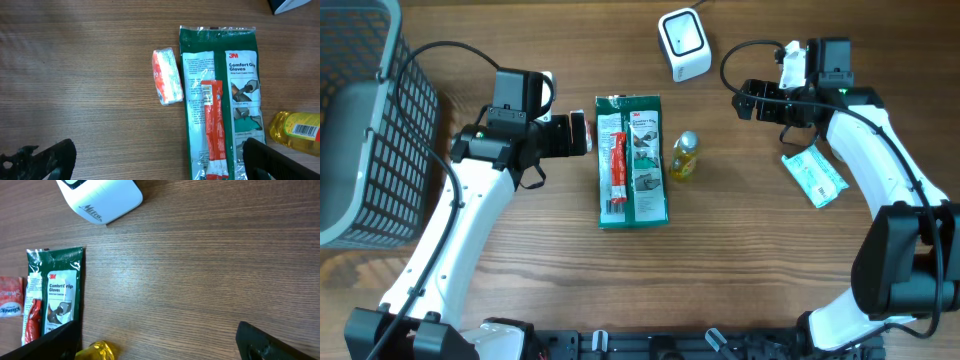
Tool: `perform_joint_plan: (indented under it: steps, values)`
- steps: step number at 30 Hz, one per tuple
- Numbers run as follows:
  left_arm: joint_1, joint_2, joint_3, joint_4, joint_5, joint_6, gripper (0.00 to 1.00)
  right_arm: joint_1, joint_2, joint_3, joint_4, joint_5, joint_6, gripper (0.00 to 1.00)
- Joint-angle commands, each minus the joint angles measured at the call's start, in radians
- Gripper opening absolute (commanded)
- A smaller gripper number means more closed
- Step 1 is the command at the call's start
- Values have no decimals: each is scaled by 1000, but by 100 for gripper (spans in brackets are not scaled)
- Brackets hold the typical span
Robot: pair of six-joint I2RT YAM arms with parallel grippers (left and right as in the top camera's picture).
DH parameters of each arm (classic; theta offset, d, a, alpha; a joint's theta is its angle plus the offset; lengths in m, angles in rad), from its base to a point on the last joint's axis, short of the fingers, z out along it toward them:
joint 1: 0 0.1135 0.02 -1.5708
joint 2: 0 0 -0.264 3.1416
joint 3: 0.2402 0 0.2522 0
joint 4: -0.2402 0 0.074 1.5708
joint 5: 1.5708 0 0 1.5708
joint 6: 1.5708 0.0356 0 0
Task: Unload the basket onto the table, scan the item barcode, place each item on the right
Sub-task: 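Move the right gripper left toward the yellow oil bottle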
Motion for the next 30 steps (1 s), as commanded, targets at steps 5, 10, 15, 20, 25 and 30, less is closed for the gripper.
perform_joint_plan:
  steps: [5,10,15,20,25,30]
  values:
    - [2,-5,10,2,-10,4,100,-41,-39,43,-59,-106,364,29]
    - [2,-5,10,3,-10,4,100,12,-288,51,-270,17,476,26]
    - [2,-5,10,3,-10,4,100,190,-466,50,-381,91,555,100]
    - [2,-5,10,3,-10,4,100,390,-438,50,-501,294,853,79]
    - [2,-5,10,3,-10,4,100,583,-316,51,-431,447,960,79]
    - [2,-5,10,3,-10,4,100,593,-184,51,-380,452,973,79]
